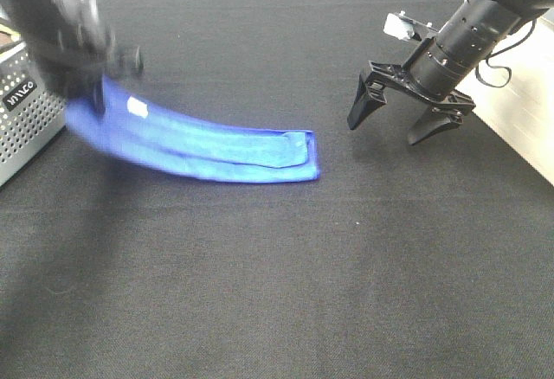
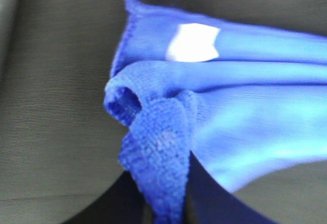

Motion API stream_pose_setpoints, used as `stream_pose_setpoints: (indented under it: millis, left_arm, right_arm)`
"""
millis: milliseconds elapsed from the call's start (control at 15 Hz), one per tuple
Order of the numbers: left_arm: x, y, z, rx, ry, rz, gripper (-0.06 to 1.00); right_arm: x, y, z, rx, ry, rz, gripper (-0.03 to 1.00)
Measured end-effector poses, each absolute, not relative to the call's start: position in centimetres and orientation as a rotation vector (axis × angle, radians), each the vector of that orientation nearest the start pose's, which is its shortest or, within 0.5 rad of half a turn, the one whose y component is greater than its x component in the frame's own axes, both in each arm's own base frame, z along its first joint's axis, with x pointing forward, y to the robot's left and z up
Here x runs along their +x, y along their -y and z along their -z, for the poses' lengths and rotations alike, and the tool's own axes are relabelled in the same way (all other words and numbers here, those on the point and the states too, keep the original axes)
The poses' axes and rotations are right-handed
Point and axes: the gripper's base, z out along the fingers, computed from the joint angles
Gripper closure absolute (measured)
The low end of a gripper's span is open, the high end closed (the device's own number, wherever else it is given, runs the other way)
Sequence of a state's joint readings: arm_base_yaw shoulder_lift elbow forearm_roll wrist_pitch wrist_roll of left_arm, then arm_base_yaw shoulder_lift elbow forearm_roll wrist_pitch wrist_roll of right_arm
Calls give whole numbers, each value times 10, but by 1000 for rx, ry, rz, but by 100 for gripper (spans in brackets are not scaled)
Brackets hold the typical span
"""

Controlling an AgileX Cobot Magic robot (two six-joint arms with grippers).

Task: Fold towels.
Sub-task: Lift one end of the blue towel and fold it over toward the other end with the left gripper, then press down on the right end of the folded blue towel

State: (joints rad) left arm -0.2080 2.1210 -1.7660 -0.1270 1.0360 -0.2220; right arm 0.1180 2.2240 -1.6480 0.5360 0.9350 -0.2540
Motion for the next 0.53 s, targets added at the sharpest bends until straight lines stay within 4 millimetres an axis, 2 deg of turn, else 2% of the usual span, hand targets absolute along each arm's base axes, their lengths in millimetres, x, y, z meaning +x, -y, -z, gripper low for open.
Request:
stream_pose_setpoints:
  millis: [67, 200, 267, 333, 467, 533]
  left_arm:
    - [440, 123, -220, -77, -2878, 359, 87]
    - [436, 168, -220, -32, -2861, 536, 87]
    - [434, 191, -214, 0, -2856, 599, 87]
    - [432, 224, -199, 36, -2857, 673, 87]
    - [433, 259, -180, 33, -2849, 735, 87]
    - [435, 271, -176, 17, -2832, 757, 83]
  right_arm:
    - [445, -90, -145, -115, -2895, -652, 1]
    - [445, -90, -145, -115, -2895, -652, 1]
    - [445, -90, -145, -115, -2895, -652, 1]
    - [444, -90, -144, -115, -2896, -653, 1]
    - [444, -90, -144, -117, -2899, -654, 1]
    - [444, -91, -144, -119, -2904, -657, 1]
